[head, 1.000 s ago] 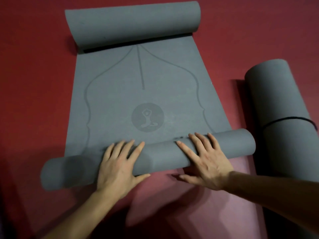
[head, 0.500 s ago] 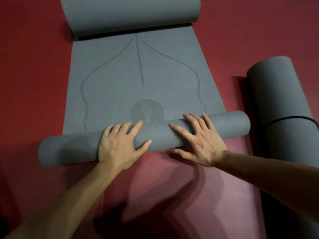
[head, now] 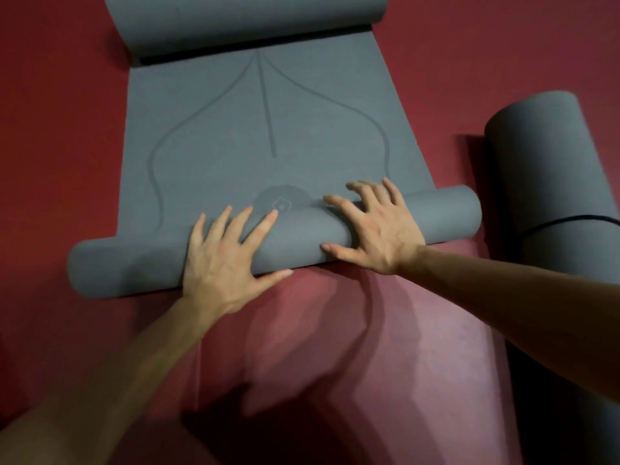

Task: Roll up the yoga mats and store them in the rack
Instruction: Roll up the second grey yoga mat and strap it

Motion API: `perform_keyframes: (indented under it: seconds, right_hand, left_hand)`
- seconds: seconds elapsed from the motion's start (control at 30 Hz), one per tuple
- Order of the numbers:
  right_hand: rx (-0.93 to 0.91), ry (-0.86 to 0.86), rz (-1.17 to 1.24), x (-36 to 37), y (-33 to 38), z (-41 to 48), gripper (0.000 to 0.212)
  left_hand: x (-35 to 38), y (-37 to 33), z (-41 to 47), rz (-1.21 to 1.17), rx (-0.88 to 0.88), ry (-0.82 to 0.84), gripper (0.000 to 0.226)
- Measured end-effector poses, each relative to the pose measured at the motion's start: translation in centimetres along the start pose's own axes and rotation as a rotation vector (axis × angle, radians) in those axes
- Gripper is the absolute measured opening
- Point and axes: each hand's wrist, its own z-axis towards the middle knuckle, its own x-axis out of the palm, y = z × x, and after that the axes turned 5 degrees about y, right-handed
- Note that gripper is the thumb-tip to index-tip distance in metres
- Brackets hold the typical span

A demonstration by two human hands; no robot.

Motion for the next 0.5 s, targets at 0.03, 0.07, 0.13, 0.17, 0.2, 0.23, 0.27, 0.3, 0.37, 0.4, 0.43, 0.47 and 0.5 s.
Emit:
perform_keyframes:
  seconds: [0.03, 0.07, 0.13, 0.17, 0.2, 0.23, 0.27, 0.3, 0.37, 0.4, 0.43, 0.47, 0.5]
  right_hand:
    - [0.023, -0.011, 0.012, 0.2, 0.0, -0.1, 0.088]
    - [0.034, -0.008, 0.011, 0.3, 0.0, -0.2, 0.090]
    - [0.018, 0.041, -0.039, 0.5, 0.1, -0.4, 0.096]
    - [0.010, 0.063, -0.059, 0.5, 0.0, -0.3, 0.097]
    - [0.010, 0.078, -0.064, 0.3, 0.0, 0.0, 0.097]
    - [0.015, 0.087, -0.062, 0.1, 0.0, 0.2, 0.096]
    - [0.020, 0.090, -0.061, -0.1, -0.1, 0.4, 0.095]
    - [0.022, 0.089, -0.064, -0.2, 0.0, 0.4, 0.094]
    - [0.020, 0.083, -0.069, -0.4, 0.2, 0.0, 0.092]
    - [0.021, 0.081, -0.069, -0.3, 0.3, -0.5, 0.092]
    - [0.019, 0.082, -0.067, -0.4, 0.4, -1.1, 0.091]
    - [0.013, 0.085, -0.063, -0.4, 0.5, -1.7, 0.091]
    - [0.004, 0.088, -0.056, -0.5, 0.7, -2.4, 0.090]
  left_hand:
    - [-0.1, 0.3, 0.8, -0.003, -0.012, 0.015, 0.102]
    - [-0.2, 0.6, 1.5, -0.009, -0.019, 0.020, 0.106]
    - [-0.5, 1.0, 2.7, -0.011, -0.012, 0.014, 0.108]
    - [-0.7, 1.1, 3.0, -0.004, -0.005, 0.013, 0.107]
    - [-0.9, 1.2, 3.3, 0.004, -0.001, 0.017, 0.106]
    - [-1.0, 1.3, 3.5, 0.010, -0.001, 0.026, 0.105]
    - [-1.1, 1.2, 3.6, 0.012, -0.002, 0.035, 0.105]
    - [-1.3, 1.2, 3.6, 0.010, -0.004, 0.040, 0.104]
    - [-1.4, 1.0, 3.2, 0.003, -0.004, 0.035, 0.103]
    - [-1.4, 0.8, 2.8, 0.001, 0.001, 0.028, 0.103]
    - [-1.4, 0.6, 2.4, 0.001, 0.007, 0.019, 0.102]
    - [-1.3, 0.4, 1.7, -0.001, 0.013, 0.010, 0.102]
    - [-1.2, 0.2, 0.8, -0.003, 0.017, 0.002, 0.101]
